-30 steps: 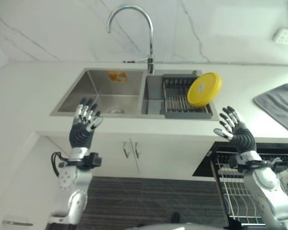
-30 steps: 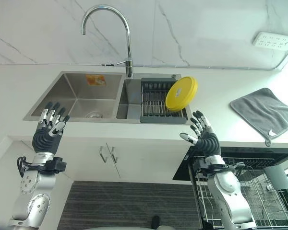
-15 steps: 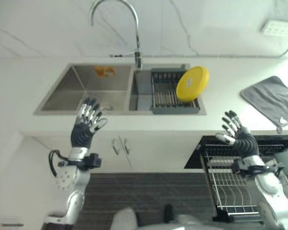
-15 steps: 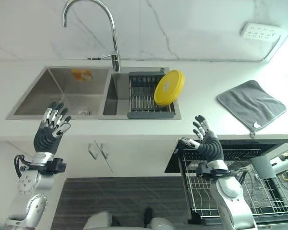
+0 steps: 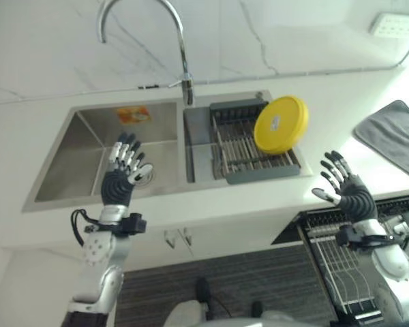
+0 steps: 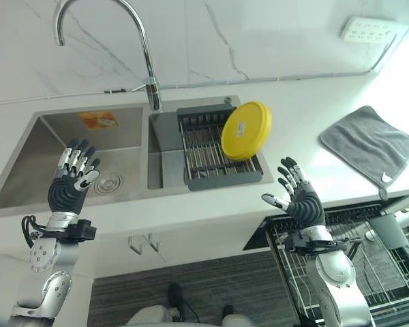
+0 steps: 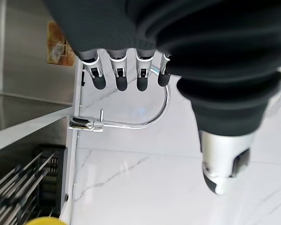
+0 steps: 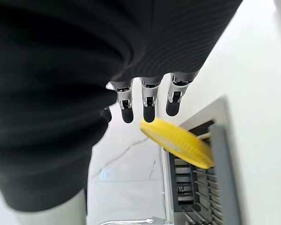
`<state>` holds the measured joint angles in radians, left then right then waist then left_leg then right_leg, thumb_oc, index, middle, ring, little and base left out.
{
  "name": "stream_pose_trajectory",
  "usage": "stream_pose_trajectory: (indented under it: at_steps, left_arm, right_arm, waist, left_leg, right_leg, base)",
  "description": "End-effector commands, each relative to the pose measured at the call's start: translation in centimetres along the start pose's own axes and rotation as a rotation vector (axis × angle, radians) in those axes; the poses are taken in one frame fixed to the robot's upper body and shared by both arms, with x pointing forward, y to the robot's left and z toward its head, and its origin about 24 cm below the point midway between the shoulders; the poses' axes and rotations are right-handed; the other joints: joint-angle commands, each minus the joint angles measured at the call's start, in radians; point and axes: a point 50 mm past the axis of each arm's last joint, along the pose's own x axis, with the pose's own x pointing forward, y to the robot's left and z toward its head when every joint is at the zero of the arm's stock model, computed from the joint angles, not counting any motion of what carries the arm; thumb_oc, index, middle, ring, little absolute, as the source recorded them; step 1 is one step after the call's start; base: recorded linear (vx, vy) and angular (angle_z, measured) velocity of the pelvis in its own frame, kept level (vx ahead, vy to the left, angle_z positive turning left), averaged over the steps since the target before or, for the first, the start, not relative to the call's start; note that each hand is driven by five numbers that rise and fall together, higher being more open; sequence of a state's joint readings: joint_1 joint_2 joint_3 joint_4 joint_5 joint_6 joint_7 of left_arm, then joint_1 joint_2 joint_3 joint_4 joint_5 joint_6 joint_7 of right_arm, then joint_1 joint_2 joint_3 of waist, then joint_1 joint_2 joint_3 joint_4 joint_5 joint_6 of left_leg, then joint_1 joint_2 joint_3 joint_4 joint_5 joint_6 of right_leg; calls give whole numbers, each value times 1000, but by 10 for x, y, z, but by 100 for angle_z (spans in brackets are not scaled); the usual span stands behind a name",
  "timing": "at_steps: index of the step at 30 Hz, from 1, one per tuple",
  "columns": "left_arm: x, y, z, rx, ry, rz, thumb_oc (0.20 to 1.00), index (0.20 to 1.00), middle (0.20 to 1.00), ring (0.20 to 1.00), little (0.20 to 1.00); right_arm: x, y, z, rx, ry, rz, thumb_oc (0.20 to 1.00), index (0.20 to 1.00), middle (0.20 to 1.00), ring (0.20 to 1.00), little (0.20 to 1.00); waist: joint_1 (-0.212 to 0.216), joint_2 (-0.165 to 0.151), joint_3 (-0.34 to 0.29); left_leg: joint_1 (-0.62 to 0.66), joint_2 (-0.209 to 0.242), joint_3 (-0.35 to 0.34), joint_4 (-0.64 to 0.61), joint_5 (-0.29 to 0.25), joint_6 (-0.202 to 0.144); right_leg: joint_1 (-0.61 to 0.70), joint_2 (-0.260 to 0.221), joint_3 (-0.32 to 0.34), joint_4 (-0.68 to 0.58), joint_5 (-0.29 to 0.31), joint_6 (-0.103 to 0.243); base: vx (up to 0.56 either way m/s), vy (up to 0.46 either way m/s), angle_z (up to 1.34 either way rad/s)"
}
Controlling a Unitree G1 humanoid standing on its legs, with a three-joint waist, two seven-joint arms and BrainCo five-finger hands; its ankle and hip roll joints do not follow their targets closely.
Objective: Place the dishes in the dishwasher.
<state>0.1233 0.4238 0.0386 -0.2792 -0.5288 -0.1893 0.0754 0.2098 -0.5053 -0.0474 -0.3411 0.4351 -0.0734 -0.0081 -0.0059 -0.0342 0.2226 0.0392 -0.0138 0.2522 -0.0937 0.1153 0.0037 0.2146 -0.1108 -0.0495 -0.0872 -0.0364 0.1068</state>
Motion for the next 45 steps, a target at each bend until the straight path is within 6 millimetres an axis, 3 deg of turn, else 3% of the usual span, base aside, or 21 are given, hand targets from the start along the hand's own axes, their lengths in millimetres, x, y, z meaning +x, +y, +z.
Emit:
stream_pose_trajectory:
  at_steps: [1, 12, 13, 15, 16, 17, 19, 20, 23, 24, 27, 33, 45]
  left_arm:
    - [-3, -1, 12, 40, -69, -34, 1000, 1000, 1000, 1000, 1000]
    - [6, -14, 23, 90, -144, -97, 1000, 1000, 1000, 1000, 1000]
    - [8, -16, 25, 124, -160, -116, 1000, 1000, 1000, 1000, 1000]
    - [9, -16, 29, 173, -182, -141, 1000, 1000, 1000, 1000, 1000]
    - [11, -15, 30, 190, -189, -148, 1000, 1000, 1000, 1000, 1000]
    - [15, -15, 31, 201, -195, -149, 1000, 1000, 1000, 1000, 1000]
    - [23, -16, 35, 200, -205, -158, 1000, 1000, 1000, 1000, 1000]
    - [25, -17, 38, 205, -213, -168, 1000, 1000, 1000, 1000, 1000]
    - [26, -19, 40, 184, -215, -178, 1000, 1000, 1000, 1000, 1000]
    - [25, -22, 39, 175, -216, -180, 1000, 1000, 1000, 1000, 1000]
    - [23, -22, 39, 166, -216, -169, 1000, 1000, 1000, 1000, 1000]
    - [16, -18, 35, 117, -200, -144, 1000, 1000, 1000, 1000, 1000]
    - [16, -17, 38, 170, -219, -135, 1000, 1000, 1000, 1000, 1000]
  right_arm:
    - [12, -2, 17, 6, -107, -16, 1000, 1000, 1000, 1000, 1000]
    - [27, 1, 25, -14, -152, -67, 1000, 1000, 1000, 1000, 1000]
    - [27, 1, 27, -9, -164, -71, 1000, 1000, 1000, 1000, 1000]
    - [25, 2, 28, 28, -195, -65, 1000, 1000, 1000, 1000, 1000]
    - [25, 4, 28, 52, -208, -56, 1000, 1000, 1000, 1000, 1000]
    - [25, 7, 27, 63, -216, -43, 1000, 1000, 1000, 1000, 1000]
    - [23, 9, 28, 83, -236, -20, 1000, 1000, 1000, 1000, 1000]
    - [22, 7, 29, 116, -243, -16, 1000, 1000, 1000, 1000, 1000]
    - [23, 9, 30, 130, -248, -10, 1000, 1000, 1000, 1000, 1000]
    - [25, 11, 32, 114, -247, -7, 1000, 1000, 1000, 1000, 1000]
    - [30, 13, 33, 113, -231, 7, 1000, 1000, 1000, 1000, 1000]
    - [31, 10, 34, 120, -195, 10, 1000, 1000, 1000, 1000, 1000]
    - [36, 1, 43, 147, -223, -110, 1000, 1000, 1000, 1000, 1000]
  waist:
    - [22, 11, -72]
    - [58, -18, -84]
    - [61, -24, -85]
    - [45, -22, -71]
    - [31, -16, -63]
    - [24, -14, -56]
    - [15, -7, -47]
    - [1, -9, -40]
    - [-19, -11, -39]
    - [-5, -16, -49]
    - [-2, -18, -62]
    - [-9, -6, -94]
    - [-17, 16, -109]
  left_leg:
    - [-88, 56, -32, 12, -2, -59]
    - [-67, 8, -83, 26, -45, -10]
    - [-63, 7, -83, 25, -49, -3]
    - [-25, 16, -90, 11, -61, 19]
    - [-6, 26, -92, 6, -69, 20]
    - [5, 28, -97, 6, -77, 16]
    - [11, 39, -120, 6, -81, 1]
    - [23, 47, -128, 6, -94, -5]
    - [43, 60, -132, 6, -117, -6]
    - [41, 61, -125, 6, -123, -8]
    - [47, 72, -108, 6, -128, -16]
    - [67, 93, -86, 6, -137, -30]
    - [91, 88, -118, 6, -142, -34]
  right_leg:
    - [9, 118, -89, 0, -9, -36]
    - [23, 87, -102, 38, -14, -15]
    - [7, 89, -110, 95, -30, -8]
    - [-140, 85, -120, 388, 48, 41]
    - [-216, 75, -113, 472, 69, 45]
    - [-249, 56, -124, 459, 70, 40]
    - [-230, 25, -145, 279, 35, 24]
    - [-227, -2, -122, 182, 83, 30]
    - [-216, -18, -66, 102, 132, 50]
    - [-192, -32, -112, 54, 146, 56]
    - [-166, -28, -127, 10, 154, 63]
    - [-137, -5, -126, 0, 111, 47]
    - [-108, 14, -91, 0, 84, 29]
  base:
    - [38, 83, 1]
    - [5, 128, -7]
    - [-34, 135, -10]
    - [-38, 135, -20]
    - [-17, 60, -41]
    - [8, -27, -28]
    - [45, -212, 4]
    - [57, -284, 29]
    - [39, -265, 85]
    - [1, -262, 44]
    - [0, -183, 13]
    - [15, -89, -13]
    - [-3, -9, -5]
